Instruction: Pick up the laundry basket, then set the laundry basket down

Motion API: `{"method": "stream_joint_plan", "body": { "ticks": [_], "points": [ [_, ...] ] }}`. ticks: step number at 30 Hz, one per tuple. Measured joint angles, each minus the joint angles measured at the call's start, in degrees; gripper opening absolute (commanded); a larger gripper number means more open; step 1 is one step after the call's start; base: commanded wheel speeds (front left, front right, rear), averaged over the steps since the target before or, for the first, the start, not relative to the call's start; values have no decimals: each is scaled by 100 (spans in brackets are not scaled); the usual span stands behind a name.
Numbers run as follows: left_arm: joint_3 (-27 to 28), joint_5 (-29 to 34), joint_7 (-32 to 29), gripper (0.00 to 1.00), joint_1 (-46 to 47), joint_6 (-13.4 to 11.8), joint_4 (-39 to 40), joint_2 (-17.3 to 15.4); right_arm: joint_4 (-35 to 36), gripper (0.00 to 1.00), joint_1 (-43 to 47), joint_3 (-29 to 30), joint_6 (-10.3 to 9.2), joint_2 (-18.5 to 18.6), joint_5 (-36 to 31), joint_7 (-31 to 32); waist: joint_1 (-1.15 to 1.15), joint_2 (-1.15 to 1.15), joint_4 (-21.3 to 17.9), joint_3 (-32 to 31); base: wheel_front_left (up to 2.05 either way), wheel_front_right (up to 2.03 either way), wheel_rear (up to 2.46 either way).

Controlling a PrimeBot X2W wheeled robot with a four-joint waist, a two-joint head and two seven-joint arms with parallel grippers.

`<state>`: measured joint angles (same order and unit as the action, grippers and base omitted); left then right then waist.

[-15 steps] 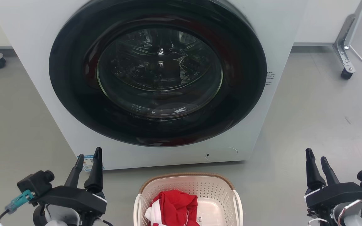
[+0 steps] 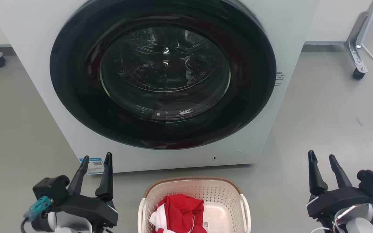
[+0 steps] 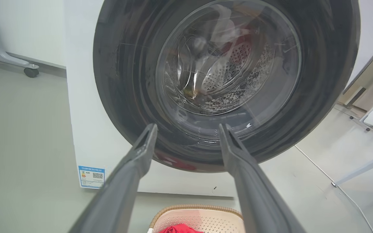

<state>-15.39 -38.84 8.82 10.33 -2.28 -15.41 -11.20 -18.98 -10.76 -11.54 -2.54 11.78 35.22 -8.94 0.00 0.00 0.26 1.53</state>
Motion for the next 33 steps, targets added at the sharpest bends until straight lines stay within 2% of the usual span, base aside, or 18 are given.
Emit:
{"method": "stream_joint_plan", "body": {
  "ticks": [22,27,33],
  "points": [
    [-77,1499,480,100,1,-382,-66,-4,10,100,-35,-332,-324,75,-1742,-458,0,0,37,94,0,0,0],
    [-77,1772,550,100,-2,-436,-67,-1,32,100,-35,-326,-377,75,-1928,-536,0,0,34,107,0,0,0],
    [5,1785,550,100,-15,-479,-68,34,74,100,-34,-241,-375,24,-1952,-536,0,0,24,106,0,0,0]
  ]
}}
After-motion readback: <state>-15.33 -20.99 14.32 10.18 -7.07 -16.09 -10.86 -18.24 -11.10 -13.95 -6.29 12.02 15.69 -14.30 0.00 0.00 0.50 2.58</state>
